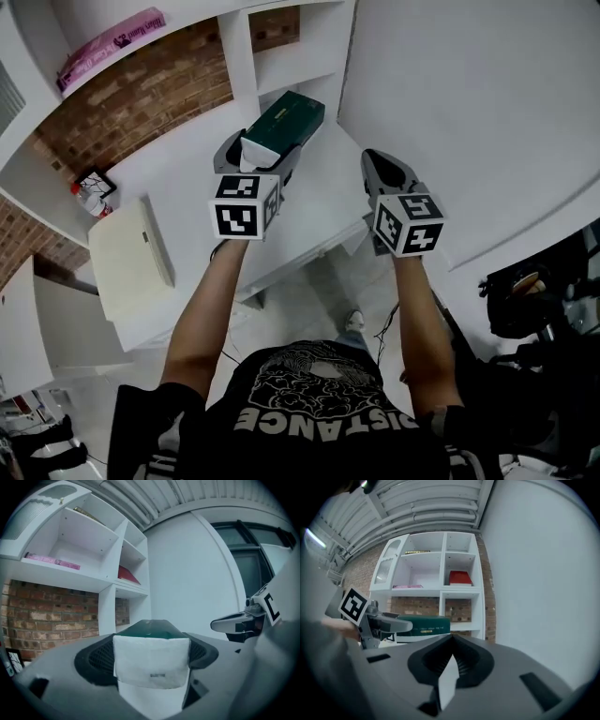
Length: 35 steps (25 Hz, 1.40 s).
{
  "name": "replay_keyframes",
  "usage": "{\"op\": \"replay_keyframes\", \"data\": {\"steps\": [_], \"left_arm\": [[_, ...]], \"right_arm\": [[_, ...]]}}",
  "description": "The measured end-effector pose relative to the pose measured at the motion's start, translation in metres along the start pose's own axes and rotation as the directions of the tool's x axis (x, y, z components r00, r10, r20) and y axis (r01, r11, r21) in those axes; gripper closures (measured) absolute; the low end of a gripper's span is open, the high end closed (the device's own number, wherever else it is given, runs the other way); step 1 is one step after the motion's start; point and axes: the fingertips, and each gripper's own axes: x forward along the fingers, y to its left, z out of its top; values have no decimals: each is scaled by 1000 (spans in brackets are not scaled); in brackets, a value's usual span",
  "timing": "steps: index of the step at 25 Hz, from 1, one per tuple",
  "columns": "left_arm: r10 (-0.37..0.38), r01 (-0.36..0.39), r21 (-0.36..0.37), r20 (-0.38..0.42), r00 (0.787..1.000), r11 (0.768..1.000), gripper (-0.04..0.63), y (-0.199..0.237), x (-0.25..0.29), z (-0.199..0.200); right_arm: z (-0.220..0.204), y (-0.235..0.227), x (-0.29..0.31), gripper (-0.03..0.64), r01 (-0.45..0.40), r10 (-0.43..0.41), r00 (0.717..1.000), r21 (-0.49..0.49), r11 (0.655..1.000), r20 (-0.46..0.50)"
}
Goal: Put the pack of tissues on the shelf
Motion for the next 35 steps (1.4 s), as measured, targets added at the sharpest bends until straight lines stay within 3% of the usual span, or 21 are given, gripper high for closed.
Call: {"op": "replay_keyframes", "data": {"steps": [7, 17, 30, 35], "left_arm": [[112, -112, -10, -18, 994, 994, 169, -8, 57, 10], [270, -271, -19, -43, 962, 962, 169, -11, 89, 15], [418, -420, -36, -35, 908, 907, 169, -24, 111, 29], [428, -428, -48, -21, 904, 902, 169, -15, 128, 32]], "right_arm": [[8, -62, 54, 613, -133, 133, 991, 1, 991, -4], [6, -97, 92, 612, -291, 291, 957, 6, 957, -4], [14, -131, 107, 612, -423, 423, 906, -5, 906, 14], [19, -131, 120, 612, -439, 440, 898, -31, 898, 19]]}}
